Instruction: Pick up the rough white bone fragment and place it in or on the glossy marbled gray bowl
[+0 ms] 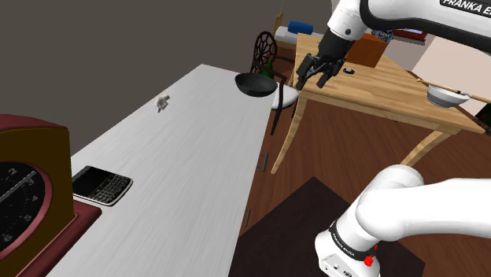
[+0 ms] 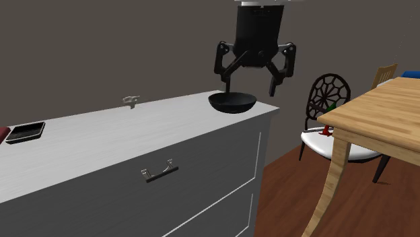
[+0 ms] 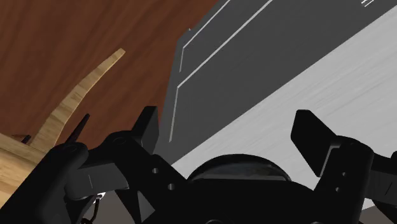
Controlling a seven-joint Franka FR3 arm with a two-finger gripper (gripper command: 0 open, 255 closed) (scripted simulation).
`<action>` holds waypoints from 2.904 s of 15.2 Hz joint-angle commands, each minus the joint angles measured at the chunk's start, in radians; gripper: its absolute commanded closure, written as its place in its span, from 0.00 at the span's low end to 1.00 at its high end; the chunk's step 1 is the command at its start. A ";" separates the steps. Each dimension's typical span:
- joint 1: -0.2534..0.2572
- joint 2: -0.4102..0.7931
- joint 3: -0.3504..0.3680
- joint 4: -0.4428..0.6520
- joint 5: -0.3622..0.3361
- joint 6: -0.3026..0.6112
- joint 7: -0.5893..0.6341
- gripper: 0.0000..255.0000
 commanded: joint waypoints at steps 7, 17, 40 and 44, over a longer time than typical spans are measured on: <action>0.031 0.107 0.116 0.031 0.058 0.082 0.134 0.00; 0.056 0.359 0.301 0.181 0.087 0.198 0.357 0.00; 0.139 0.993 0.538 0.696 -0.192 0.267 0.792 0.00; 0.138 0.999 0.537 0.683 -0.196 0.285 0.795 0.00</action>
